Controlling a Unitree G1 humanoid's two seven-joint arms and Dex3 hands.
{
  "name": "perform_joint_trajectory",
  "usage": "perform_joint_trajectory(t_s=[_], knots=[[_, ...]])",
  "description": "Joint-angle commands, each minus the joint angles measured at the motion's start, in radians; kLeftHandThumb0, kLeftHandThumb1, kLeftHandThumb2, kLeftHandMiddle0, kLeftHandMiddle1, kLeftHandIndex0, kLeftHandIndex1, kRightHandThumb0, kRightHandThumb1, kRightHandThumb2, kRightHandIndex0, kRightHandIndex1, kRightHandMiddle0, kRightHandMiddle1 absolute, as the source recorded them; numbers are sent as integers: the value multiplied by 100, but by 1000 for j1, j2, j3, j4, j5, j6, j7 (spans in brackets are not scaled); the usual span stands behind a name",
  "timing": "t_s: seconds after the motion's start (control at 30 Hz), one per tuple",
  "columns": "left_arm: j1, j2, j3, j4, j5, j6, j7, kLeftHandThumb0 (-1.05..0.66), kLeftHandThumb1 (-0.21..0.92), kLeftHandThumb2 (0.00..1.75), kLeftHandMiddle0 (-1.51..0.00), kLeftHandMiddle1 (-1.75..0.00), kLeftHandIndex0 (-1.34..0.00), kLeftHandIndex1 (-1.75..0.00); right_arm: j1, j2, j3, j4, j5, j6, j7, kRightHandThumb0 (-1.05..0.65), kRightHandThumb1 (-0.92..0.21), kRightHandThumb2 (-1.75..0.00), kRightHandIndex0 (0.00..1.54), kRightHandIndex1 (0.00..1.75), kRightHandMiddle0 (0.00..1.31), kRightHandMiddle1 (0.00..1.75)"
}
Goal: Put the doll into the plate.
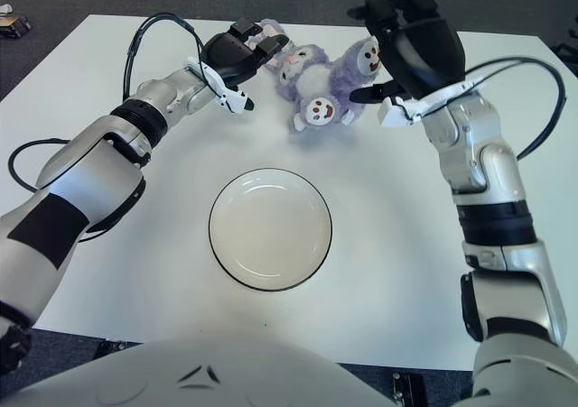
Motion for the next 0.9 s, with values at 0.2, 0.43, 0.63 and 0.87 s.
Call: perform_joint_trajectory(t_s=[0.2,0.43,0.63,0.87], knots=[[8,1,-3,1,-2,21,0,-82,59,55,0,-60,0,-39,-74,-30,42,56,48,-45,116,-85,-71,-48,9,37,0,65],[7,5,3,-2,-9,12,-5,-84,58,55,0,-63,0,-45,-130,2,92,126,50,-59,155,-81,-68,-47,13,39,0,62],[12,-2,6,14,-14,23,-19,-76,52,62,0,-56,0,-46,-167,24,127,240,34,-108,95,-82,-64,-50,14,44,0,63],[12,-1,1,9,-16,23,-23,-68,49,69,0,-53,0,-47,-187,25,149,275,23,-129,72,-85,-65,-51,12,46,0,65]])
